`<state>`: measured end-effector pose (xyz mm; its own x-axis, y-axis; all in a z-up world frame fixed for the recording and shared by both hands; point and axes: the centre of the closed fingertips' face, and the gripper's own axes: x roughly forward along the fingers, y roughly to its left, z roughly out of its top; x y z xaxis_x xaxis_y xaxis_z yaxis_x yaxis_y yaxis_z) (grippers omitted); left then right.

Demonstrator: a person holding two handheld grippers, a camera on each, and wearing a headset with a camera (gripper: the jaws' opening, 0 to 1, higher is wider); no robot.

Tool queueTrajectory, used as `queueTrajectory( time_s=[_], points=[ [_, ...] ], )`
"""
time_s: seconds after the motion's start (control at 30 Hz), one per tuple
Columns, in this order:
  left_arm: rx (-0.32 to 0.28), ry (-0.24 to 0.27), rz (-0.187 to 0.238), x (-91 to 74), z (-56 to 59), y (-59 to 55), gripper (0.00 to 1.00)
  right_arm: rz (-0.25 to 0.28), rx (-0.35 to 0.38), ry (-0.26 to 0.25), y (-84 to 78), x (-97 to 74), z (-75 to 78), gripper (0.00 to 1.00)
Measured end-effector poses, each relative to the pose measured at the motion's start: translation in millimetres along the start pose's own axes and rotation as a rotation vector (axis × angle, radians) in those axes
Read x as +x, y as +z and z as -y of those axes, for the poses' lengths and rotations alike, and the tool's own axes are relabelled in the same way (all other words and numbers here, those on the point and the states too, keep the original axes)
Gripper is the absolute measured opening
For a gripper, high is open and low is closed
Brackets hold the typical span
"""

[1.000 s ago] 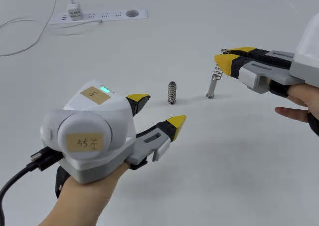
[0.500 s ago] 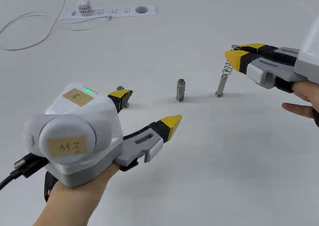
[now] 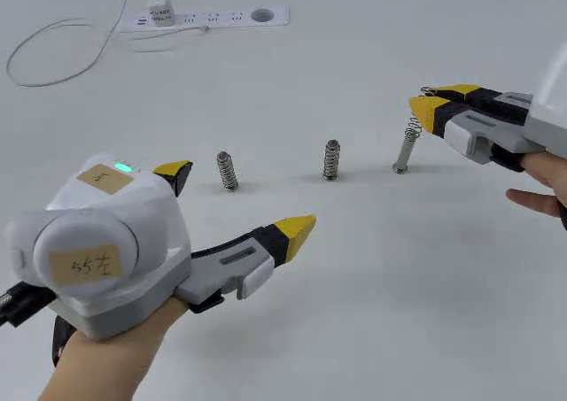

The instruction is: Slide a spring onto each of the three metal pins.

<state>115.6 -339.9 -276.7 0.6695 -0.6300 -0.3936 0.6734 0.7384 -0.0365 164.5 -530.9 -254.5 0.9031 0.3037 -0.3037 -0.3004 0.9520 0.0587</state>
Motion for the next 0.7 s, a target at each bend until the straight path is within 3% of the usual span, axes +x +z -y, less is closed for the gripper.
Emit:
queueTrajectory(
  time_s=[0.3,0.7],
  points=[
    [-0.019,0.012,-0.008,-2.6,-6.5,-3.1,0.97,0.002,-0.029,-0.013,-4.6,-0.9,-2.7,0.12],
    [-0.020,0.003,-0.022,-4.4,-4.4,-7.1,0.99,-0.016,-0.157,-0.028,-11.2,-3.5,-14.8,0.13]
  ],
)
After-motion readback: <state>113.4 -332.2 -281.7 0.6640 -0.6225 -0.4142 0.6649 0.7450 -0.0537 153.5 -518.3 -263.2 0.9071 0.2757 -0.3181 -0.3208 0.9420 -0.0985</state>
